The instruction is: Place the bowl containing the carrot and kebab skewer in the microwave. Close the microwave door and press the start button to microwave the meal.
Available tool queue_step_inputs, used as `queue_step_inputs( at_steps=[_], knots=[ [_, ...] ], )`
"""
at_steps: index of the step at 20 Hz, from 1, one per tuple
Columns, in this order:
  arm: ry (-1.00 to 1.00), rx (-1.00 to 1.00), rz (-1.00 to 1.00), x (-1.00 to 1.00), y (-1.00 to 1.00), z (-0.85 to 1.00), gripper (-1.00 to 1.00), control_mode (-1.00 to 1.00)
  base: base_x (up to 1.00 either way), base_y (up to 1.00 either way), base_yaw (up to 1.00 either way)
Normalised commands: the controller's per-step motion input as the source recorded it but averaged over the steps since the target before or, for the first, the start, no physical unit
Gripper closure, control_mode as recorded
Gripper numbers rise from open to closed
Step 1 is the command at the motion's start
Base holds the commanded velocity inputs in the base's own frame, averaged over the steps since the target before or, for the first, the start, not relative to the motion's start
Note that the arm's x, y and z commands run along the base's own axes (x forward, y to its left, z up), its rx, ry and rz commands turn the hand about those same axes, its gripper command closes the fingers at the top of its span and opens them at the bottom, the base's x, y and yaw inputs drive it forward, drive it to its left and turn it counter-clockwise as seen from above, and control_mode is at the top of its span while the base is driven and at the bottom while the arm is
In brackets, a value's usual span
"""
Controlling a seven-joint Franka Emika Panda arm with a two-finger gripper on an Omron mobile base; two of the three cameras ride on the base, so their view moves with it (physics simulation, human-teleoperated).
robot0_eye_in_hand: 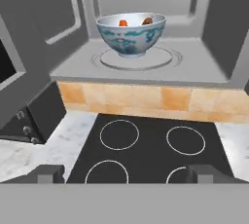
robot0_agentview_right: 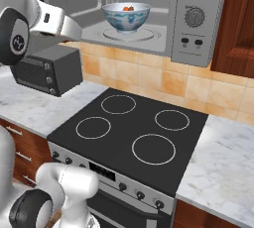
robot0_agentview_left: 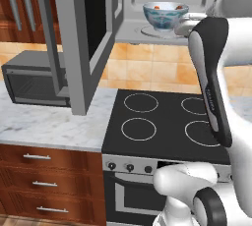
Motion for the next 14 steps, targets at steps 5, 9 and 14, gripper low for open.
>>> queue_step_inputs(
  at_steps=[5,9,14],
  knots=[
    [-0.14,-0.35,0.26,-0.67,0.54,-0.01,-1.00,-1.00,0.00,0.00,0.00],
    [-0.19,-0.32,0.17,-0.41,0.62,-0.35,-1.00,-1.00,0.00,0.00,0.00],
    [-0.22,-0.23,0.07,-0.48,0.18,-0.62,-1.00,-1.00,0.00,0.00,0.00]
  ],
)
